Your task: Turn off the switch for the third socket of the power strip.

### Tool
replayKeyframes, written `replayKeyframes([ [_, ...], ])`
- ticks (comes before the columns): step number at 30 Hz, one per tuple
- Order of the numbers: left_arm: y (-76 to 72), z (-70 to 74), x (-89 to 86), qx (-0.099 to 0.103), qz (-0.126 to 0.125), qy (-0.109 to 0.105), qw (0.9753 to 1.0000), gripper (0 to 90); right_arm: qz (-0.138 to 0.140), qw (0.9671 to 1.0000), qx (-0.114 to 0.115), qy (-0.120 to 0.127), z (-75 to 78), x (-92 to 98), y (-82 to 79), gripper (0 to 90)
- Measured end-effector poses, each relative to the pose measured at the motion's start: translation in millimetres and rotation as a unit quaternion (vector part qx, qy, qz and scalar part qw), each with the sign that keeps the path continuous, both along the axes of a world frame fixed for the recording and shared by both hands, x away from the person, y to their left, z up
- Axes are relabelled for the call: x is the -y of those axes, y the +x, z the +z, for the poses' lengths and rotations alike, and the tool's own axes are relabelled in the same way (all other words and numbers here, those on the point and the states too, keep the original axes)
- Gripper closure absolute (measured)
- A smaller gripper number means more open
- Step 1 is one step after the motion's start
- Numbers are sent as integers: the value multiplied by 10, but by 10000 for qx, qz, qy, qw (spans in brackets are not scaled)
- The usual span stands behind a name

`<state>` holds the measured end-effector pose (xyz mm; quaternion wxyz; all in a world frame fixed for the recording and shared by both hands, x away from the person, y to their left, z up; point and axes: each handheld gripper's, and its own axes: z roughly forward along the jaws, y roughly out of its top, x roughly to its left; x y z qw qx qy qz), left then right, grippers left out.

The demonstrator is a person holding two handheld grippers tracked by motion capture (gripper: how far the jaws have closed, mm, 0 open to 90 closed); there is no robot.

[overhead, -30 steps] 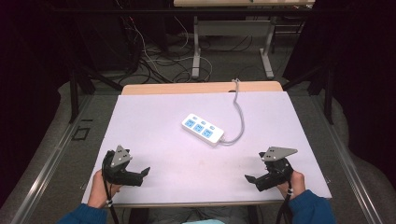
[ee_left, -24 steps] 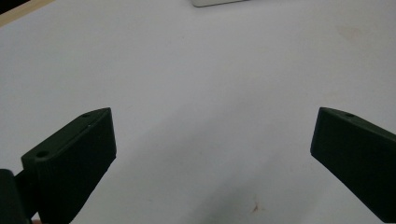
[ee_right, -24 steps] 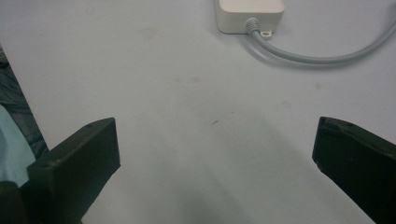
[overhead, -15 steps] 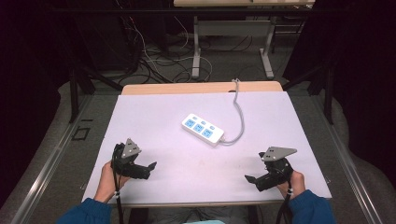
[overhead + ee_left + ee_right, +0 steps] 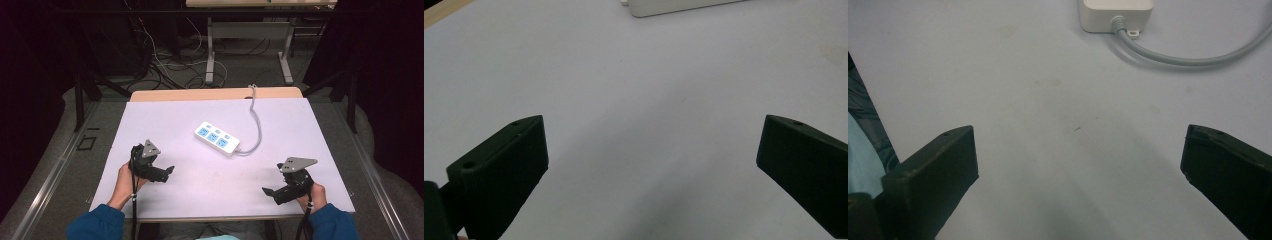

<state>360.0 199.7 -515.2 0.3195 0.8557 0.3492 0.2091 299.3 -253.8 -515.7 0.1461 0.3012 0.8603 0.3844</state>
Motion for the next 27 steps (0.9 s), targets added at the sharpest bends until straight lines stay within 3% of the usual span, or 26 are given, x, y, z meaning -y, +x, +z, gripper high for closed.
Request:
replayKeyframes([
  [4,55,-2,39,-35,-9,52,10000,1,-29,9999,84,52,-15,-6,7,12],
  [9,136,-10,90,-57,-39,138,9999,1,5,10000,3,-11,-5,-4,4,12],
  [27,398,51,308,-49,-55,100,9999,0,10,10000,63,-7,-19,-18,9,13],
])
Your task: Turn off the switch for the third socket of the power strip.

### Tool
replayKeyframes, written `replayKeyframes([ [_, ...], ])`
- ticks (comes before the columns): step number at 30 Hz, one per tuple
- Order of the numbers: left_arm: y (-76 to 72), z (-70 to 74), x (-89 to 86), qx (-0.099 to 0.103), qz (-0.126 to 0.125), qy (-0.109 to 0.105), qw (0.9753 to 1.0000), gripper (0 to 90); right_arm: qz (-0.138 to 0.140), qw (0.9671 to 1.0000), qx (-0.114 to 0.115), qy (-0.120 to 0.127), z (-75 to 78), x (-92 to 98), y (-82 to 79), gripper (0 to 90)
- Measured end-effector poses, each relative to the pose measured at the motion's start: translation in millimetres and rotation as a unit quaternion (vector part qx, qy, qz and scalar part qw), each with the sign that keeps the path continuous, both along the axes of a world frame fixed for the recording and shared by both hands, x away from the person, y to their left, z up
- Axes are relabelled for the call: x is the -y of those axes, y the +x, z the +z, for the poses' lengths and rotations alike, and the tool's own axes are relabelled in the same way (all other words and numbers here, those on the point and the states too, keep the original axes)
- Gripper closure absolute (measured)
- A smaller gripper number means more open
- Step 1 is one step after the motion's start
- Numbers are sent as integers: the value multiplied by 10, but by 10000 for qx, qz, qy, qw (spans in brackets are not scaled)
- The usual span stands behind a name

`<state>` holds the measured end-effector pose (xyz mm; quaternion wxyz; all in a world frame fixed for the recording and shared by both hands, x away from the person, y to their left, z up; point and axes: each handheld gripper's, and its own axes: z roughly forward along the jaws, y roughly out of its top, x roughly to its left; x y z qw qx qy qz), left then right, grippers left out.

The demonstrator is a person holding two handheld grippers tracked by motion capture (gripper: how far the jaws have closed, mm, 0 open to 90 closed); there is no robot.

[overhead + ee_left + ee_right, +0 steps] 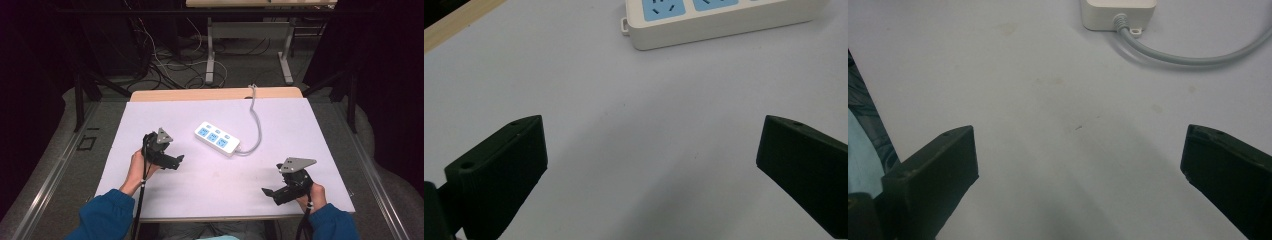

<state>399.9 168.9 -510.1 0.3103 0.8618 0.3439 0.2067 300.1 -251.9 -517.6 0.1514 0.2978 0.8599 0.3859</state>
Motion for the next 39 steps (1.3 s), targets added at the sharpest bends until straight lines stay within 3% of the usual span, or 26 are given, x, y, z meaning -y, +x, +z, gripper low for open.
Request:
replayKeyframes([
  [13,190,16,101,-38,86,-103,9999,1,27,10000,-1,-19,-3,3,5,13],
  [15,220,15,117,2,122,-167,9998,1,21,9999,-93,-70,4,0,-4,13],
  [18,257,24,144,25,117,-163,9998,1,37,10000,-17,-26,-4,0,2,13],
  [39,552,117,304,68,208,-191,9996,1,19,10000,-53,-40,-6,-10,-6,13],
])
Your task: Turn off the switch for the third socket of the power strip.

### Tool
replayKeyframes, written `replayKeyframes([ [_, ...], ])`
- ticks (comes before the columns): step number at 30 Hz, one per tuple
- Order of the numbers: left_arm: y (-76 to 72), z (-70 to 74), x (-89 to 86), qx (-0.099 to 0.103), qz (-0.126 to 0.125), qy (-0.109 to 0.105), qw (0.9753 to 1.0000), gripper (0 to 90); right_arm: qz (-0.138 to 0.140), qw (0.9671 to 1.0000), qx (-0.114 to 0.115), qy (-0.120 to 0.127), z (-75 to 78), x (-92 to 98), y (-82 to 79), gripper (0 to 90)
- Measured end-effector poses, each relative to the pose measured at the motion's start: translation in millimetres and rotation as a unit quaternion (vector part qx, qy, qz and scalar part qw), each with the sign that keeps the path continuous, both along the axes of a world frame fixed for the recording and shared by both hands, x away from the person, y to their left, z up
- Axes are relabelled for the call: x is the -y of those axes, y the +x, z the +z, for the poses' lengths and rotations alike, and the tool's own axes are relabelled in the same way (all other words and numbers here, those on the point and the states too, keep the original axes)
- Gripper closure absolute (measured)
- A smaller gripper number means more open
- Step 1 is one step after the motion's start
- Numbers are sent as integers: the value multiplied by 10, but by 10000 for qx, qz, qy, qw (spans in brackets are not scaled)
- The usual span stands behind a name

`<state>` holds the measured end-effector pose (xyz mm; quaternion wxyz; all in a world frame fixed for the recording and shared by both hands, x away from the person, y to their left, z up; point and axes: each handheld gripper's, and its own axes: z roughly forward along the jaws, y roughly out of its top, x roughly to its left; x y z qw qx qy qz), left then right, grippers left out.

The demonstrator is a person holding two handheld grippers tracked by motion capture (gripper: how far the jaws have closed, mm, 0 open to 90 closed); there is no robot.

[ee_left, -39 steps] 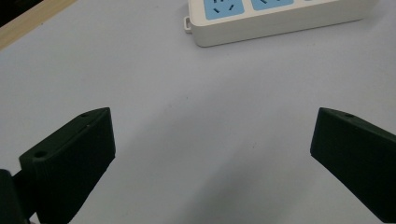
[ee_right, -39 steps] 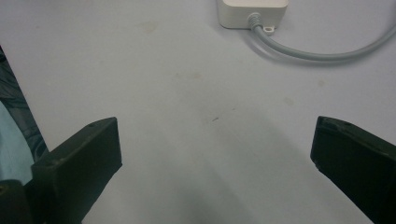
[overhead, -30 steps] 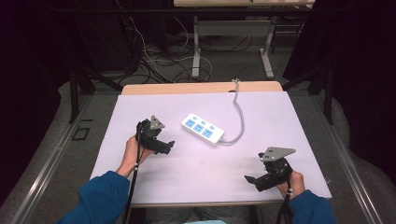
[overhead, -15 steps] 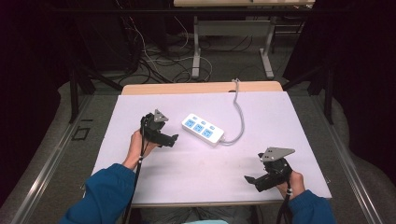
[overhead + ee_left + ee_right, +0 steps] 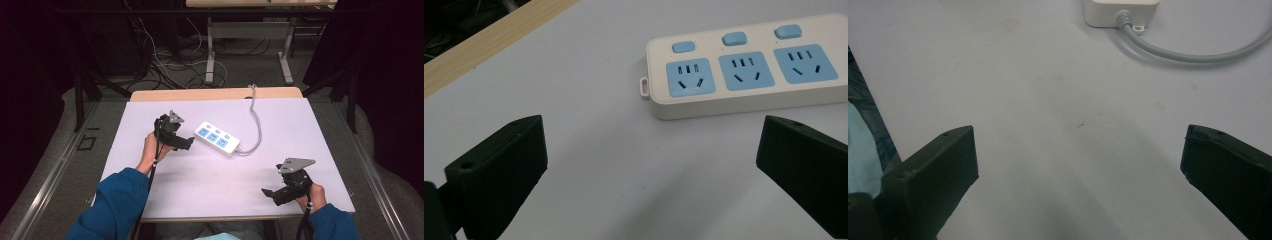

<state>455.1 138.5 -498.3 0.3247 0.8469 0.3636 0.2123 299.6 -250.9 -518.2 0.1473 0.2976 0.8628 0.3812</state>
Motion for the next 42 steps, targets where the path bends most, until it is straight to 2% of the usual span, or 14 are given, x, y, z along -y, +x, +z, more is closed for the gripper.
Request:
replayKeyframes([
  [9,129,1,86,-50,-2,-27,10000,1,29,10000,-1,-28,-5,4,13,13],
  [12,156,0,110,-9,60,-69,10000,1,-23,10000,-72,-5,-6,-1,2,13],
  [13,166,-1,115,-21,43,-61,10000,1,-17,10000,-14,-27,-4,3,5,12],
  [19,230,-10,133,-52,53,-35,10000,1,-19,10000,-19,-35,-3,3,4,13],
  [25,313,-13,145,-44,166,-132,9998,1,-11,10000,-10,-36,-4,4,5,13],
  [42,456,6,267,-38,255,-109,9996,26,-6,10000,-20,-39,-7,1,5,14],
])
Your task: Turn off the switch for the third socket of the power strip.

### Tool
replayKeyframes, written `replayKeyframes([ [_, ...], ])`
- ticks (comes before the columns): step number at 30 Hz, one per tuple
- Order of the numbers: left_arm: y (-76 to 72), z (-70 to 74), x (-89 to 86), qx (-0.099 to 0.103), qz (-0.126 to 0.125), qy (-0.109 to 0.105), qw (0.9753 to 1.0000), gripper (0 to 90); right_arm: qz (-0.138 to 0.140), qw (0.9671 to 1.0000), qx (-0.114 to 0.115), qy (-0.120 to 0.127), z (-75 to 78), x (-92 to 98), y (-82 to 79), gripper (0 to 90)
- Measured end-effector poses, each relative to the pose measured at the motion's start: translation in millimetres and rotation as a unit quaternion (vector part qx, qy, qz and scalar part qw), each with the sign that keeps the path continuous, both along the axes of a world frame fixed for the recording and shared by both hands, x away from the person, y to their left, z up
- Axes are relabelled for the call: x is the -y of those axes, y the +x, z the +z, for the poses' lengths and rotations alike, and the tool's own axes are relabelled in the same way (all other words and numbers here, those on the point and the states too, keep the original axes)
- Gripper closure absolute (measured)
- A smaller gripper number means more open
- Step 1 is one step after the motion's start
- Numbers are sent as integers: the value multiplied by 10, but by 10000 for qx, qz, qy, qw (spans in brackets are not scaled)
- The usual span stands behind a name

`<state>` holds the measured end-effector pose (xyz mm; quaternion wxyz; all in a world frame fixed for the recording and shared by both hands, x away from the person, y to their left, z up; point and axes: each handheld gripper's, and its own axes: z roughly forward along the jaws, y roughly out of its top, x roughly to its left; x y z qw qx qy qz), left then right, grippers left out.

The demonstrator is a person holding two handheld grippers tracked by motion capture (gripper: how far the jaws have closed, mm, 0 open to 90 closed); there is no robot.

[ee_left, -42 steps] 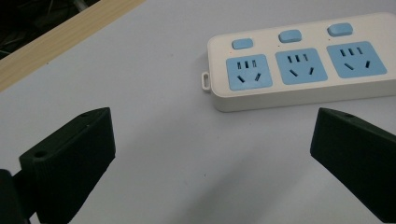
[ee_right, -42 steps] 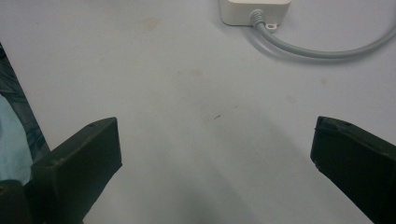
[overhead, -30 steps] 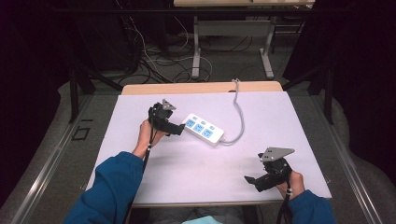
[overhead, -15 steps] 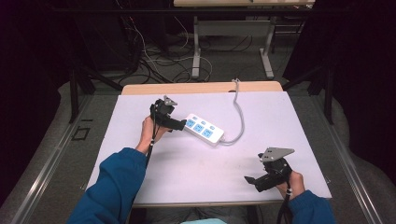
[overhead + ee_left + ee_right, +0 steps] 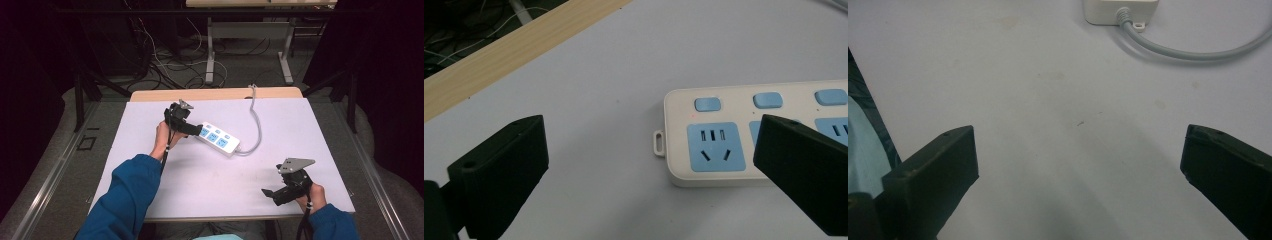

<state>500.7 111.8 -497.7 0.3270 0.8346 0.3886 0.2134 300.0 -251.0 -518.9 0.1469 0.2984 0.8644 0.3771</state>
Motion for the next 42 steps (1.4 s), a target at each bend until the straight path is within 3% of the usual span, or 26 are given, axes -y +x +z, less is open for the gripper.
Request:
replayKeyframes([
  [8,46,-36,28,-65,39,-58,10000,192,3,10000,-3,-2,0,-1,0,14],
  [11,61,-37,37,-46,-9,-61,10000,280,16,10000,-28,-14,2,0,0,15],
  [12,60,-36,44,-54,16,-74,10000,383,1,10000,4,-2,0,-1,0,15],
  [14,66,-38,52,-30,-8,-125,9999,421,1,10000,-1,-2,0,-1,0,15],
  [15,69,-40,57,-41,-21,-134,9999,497,-15,10000,-24,-7,0,-4,0,15],
  [30,134,-94,134,28,-162,-291,9994,897,3,10000,-24,-19,-2,-5,3,16],
  [42,161,-192,263,-60,-391,-271,9988,900,6,10000,-22,-20,-2,-6,2,18],
])
